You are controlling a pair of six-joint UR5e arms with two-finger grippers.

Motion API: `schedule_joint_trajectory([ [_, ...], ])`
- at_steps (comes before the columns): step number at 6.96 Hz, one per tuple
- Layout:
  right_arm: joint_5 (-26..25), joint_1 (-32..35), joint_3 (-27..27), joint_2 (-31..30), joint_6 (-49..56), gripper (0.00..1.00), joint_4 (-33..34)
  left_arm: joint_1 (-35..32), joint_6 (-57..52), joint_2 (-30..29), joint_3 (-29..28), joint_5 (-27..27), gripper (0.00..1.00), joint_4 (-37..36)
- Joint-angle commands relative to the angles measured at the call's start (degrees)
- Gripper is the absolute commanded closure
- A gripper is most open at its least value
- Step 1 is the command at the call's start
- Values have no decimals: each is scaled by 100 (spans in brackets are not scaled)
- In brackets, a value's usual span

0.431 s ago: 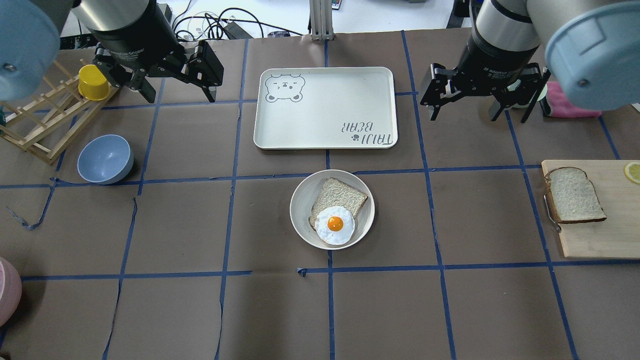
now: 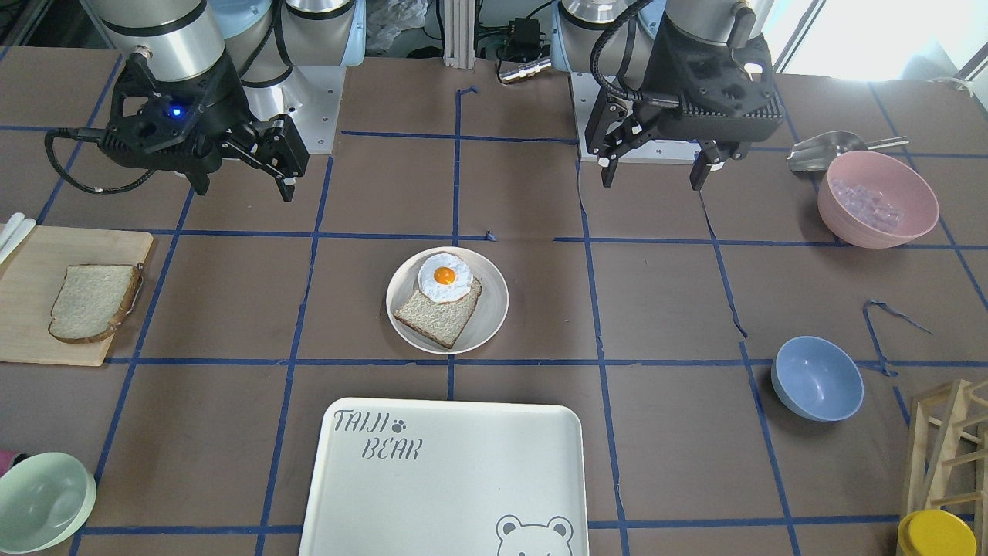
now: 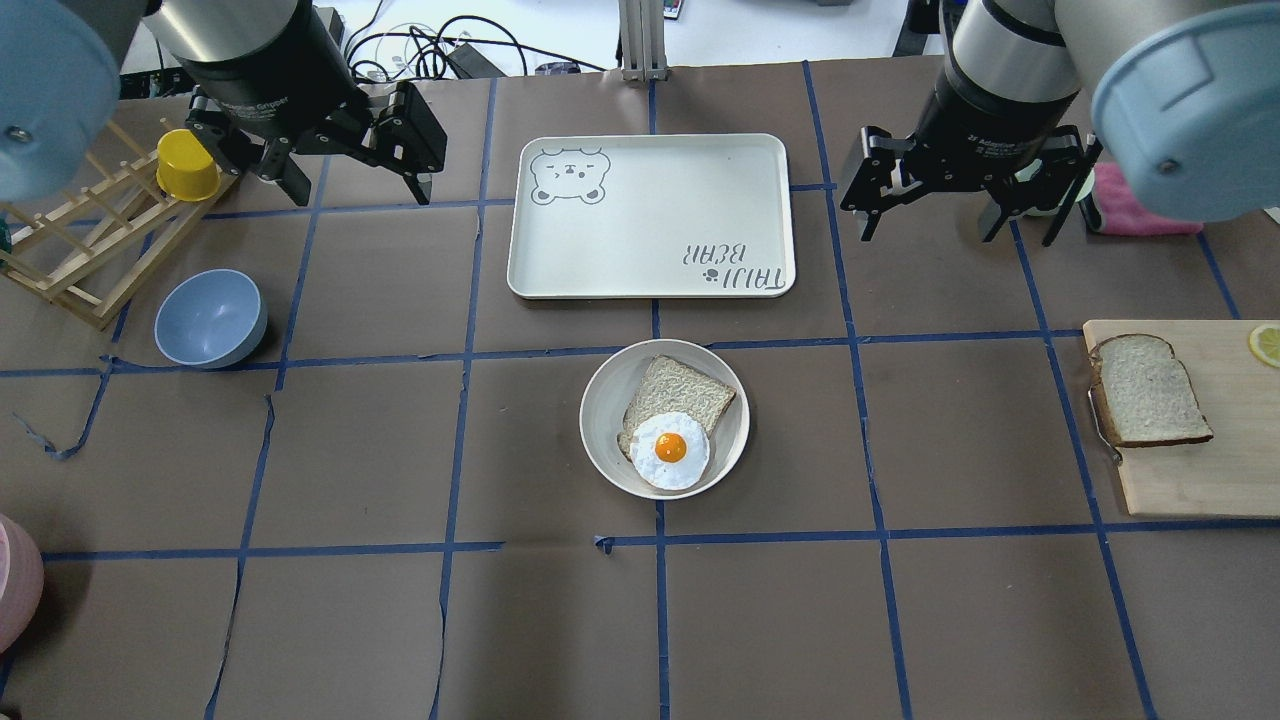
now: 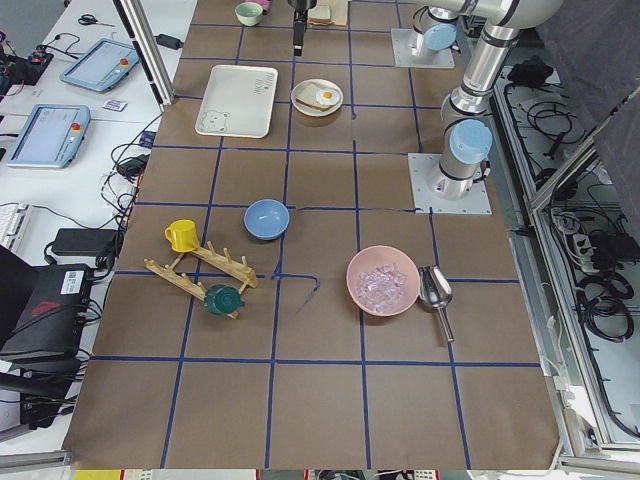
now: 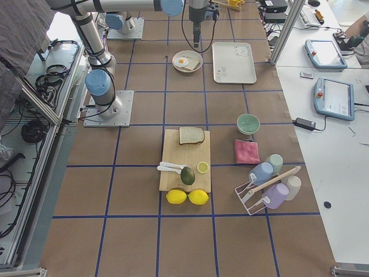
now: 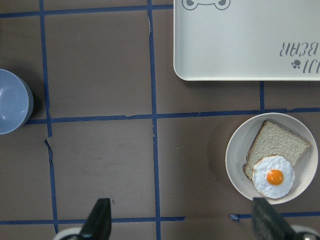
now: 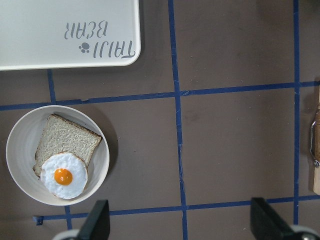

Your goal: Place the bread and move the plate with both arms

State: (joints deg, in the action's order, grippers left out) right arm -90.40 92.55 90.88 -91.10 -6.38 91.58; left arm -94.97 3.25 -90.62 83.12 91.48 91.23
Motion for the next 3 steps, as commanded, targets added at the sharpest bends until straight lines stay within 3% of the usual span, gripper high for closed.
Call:
schedule_joint_trajectory([
  [1, 5, 0, 0, 13, -3, 0, 9, -3, 9, 0, 3, 1, 0, 0],
  [3, -30, -26, 9, 31, 6, 0, -9, -3, 9, 0, 3, 1, 0, 0],
])
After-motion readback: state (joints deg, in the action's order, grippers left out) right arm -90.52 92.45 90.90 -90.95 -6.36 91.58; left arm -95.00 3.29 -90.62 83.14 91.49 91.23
